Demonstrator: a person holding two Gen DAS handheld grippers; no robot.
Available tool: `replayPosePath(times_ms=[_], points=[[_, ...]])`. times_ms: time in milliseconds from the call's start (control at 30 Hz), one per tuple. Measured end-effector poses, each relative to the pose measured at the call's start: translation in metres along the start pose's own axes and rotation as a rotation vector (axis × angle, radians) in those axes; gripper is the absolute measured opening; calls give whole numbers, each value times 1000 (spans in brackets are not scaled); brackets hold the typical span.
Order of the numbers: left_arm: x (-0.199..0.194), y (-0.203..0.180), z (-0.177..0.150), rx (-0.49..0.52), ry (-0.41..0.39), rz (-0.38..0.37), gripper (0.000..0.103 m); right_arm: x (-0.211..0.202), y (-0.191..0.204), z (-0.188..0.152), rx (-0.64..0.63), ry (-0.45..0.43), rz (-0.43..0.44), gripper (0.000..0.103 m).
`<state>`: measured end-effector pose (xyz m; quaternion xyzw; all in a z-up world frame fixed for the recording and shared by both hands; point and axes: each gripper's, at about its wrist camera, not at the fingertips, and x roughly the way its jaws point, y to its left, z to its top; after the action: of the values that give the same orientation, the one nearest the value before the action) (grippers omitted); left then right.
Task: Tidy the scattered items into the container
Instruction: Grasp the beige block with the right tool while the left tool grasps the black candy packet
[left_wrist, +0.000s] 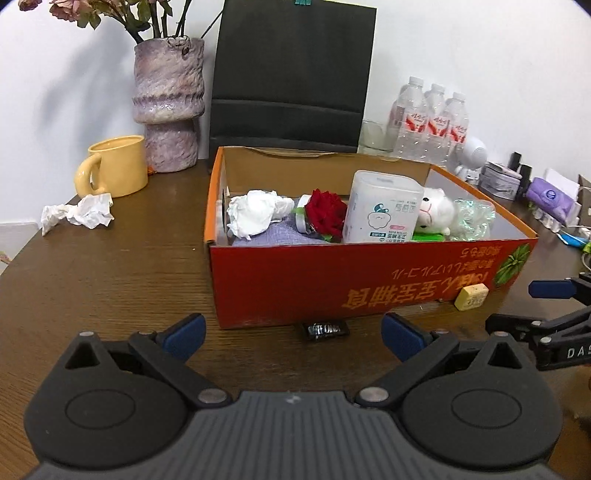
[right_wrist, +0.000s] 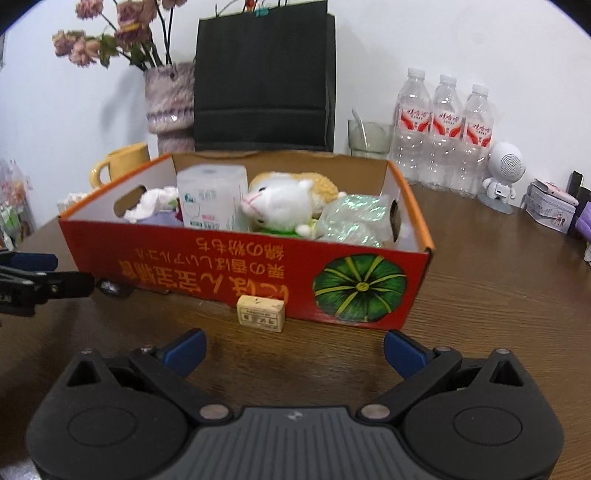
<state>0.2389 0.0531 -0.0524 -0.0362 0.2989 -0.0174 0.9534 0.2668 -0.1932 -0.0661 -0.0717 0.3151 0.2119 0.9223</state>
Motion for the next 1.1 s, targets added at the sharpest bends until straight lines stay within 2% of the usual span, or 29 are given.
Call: replayPosePath(times_ms=[200,300,400,500,600,767,800,833,867,1033,1100], points=[[12,-7,3,-47,27,43,103,10,9,10,23,-4,-13,95],[14,-11,4,-67,33,53,98,17,12,13,45,16,-12,88],[17,-19,3,-59,34,61,97,21,16,14,66,19,1,85],[22,-28,0,-40,50,74,96,24,20,15,60,19,-8,75],[25,-33,-1,-38,62,86,87,28,20,16,77,30,-22,71],[26,-41,-2,-13,52,145,73,30,14,15,104,33,-33,44],[26,-42,-3,-5,51,156,71,30,12,14,109,32,-22,41],[26,-43,-3,-1,52,160,69,28,10,13,113,30,-7,32],[26,-43,-3,-3,50,161,67,27,10,13,115,29,4,29],[21,-40,-4,7,36,142,31,19,1,7,128,26,46,29],[20,-37,-4,7,34,124,29,17,-2,6,136,26,60,29]])
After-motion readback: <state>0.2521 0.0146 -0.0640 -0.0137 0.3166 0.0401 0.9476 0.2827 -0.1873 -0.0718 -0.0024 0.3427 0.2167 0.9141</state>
